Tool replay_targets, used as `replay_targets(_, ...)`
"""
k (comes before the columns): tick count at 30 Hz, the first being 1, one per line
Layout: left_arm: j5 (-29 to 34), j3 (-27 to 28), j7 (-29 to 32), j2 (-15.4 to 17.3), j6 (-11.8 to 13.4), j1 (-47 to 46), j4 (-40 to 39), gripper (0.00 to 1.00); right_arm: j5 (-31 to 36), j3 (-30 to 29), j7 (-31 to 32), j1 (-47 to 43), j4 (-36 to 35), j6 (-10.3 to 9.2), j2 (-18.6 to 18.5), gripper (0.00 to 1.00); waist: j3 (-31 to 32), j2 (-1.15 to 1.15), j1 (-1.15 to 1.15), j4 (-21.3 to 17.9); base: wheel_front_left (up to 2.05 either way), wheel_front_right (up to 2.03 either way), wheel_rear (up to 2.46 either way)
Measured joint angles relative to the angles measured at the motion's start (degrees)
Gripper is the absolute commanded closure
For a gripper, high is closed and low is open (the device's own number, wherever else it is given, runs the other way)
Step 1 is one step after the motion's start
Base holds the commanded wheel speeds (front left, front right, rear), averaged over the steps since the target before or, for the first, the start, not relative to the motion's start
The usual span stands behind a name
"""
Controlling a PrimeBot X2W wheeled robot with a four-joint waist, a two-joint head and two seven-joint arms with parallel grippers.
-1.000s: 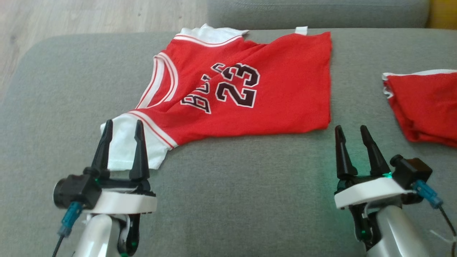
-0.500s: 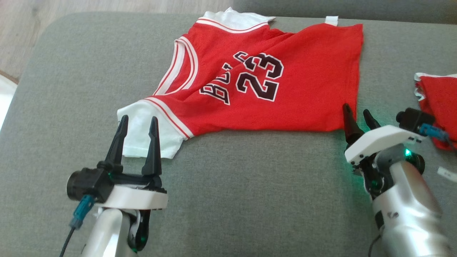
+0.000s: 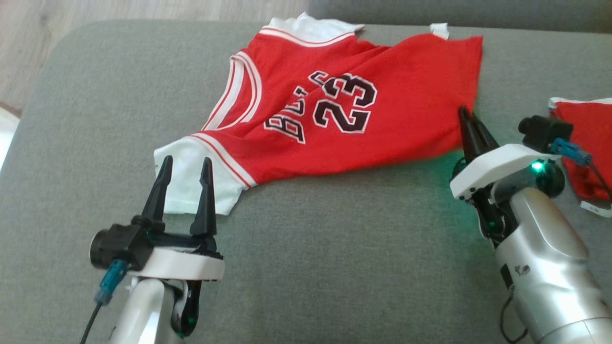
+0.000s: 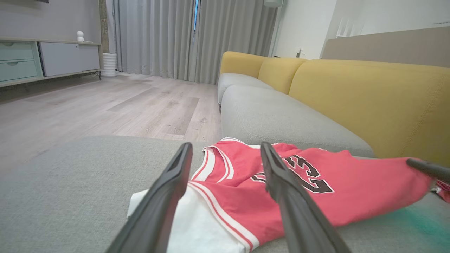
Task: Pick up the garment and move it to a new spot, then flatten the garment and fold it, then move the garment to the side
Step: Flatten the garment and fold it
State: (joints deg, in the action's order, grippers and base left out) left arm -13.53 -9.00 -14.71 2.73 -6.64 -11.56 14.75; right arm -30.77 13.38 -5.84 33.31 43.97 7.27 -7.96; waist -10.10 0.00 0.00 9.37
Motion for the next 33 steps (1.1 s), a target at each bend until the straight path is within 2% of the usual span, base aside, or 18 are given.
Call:
replay_targets(4,0.5,0.5,0.0,0.0,0.0,0.2,-0.1,0.0,0.2,3.6,-5.4,-0.9,-4.7,0.01,-1.4,1.0,1.5,0.0,0.0,-1.1,0.0,0.0,0.0)
replay_targets(7,0.5,1.0,0.0,0.0,-0.4,0.3,-0.2,0.0,0.8,4.8,-7.1,-3.7,-8.8,0.01,-2.9,1.0,2.4,0.0,-0.01,-1.7,0.0,0.0,0.0)
replay_targets(13,0.5,1.0,0.0,-0.1,-0.4,1.3,-1.0,0.0,4.7,4.5,-7.9,-7.9,-15.9,0.0,-4.8,1.0,3.4,0.0,-0.01,-1.4,0.0,0.0,0.0)
replay_targets(18,0.5,0.6,0.0,0.0,-0.4,2.5,-1.1,0.0,7.3,3.0,-5.7,-8.0,-18.1,0.01,-5.4,1.0,2.7,0.0,-0.01,-0.4,0.0,0.0,0.0)
replay_targets(24,-0.1,-0.9,0.0,-0.1,-0.4,2.2,-1.3,0.0,10.0,0.5,-0.1,-5.9,-15.0,0.01,-5.6,1.0,0.7,0.0,0.0,1.5,0.0,0.0,0.0)
replay_targets(28,-0.3,-2.5,0.0,-0.1,-0.4,0.4,-1.3,0.0,10.8,0.0,2.3,-0.8,-9.3,0.01,-6.1,1.0,-1.1,0.0,0.0,3.7,0.0,0.0,0.0)
replay_targets(33,-0.7,-3.9,0.0,-0.1,-0.5,-1.2,-1.3,0.0,12.3,-1.4,1.5,5.3,0.6,0.01,-8.0,1.0,-3.2,0.0,0.0,6.7,0.0,0.0,0.0)
